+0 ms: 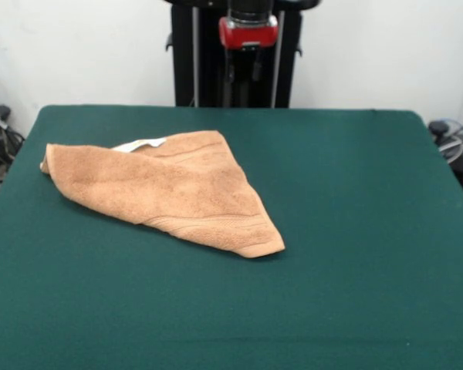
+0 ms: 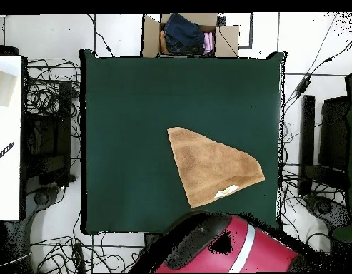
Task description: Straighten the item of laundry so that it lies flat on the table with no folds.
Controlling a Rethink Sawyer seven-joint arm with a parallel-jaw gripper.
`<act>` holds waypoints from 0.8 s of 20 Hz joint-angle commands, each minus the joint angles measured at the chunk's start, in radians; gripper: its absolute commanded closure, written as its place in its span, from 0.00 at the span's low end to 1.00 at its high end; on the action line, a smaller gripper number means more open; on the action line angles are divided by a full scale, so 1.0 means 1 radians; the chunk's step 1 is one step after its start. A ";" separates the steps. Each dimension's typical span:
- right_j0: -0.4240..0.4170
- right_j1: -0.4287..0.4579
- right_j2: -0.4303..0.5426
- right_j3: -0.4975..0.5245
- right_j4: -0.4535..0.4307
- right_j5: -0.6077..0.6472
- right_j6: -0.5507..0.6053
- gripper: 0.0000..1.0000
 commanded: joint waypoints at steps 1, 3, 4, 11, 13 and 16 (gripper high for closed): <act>-0.021 0.037 0.122 -0.191 0.055 0.120 0.225 0.00; -0.024 0.040 0.129 -0.205 0.055 0.138 0.220 0.00; -0.021 0.041 0.129 -0.210 0.057 0.141 0.220 0.00; 0.000 0.047 0.133 -0.250 0.066 0.171 0.218 0.00; 0.003 0.054 0.135 -0.264 0.066 0.178 0.219 0.00; -0.001 0.070 0.140 -0.286 0.061 0.186 0.220 0.00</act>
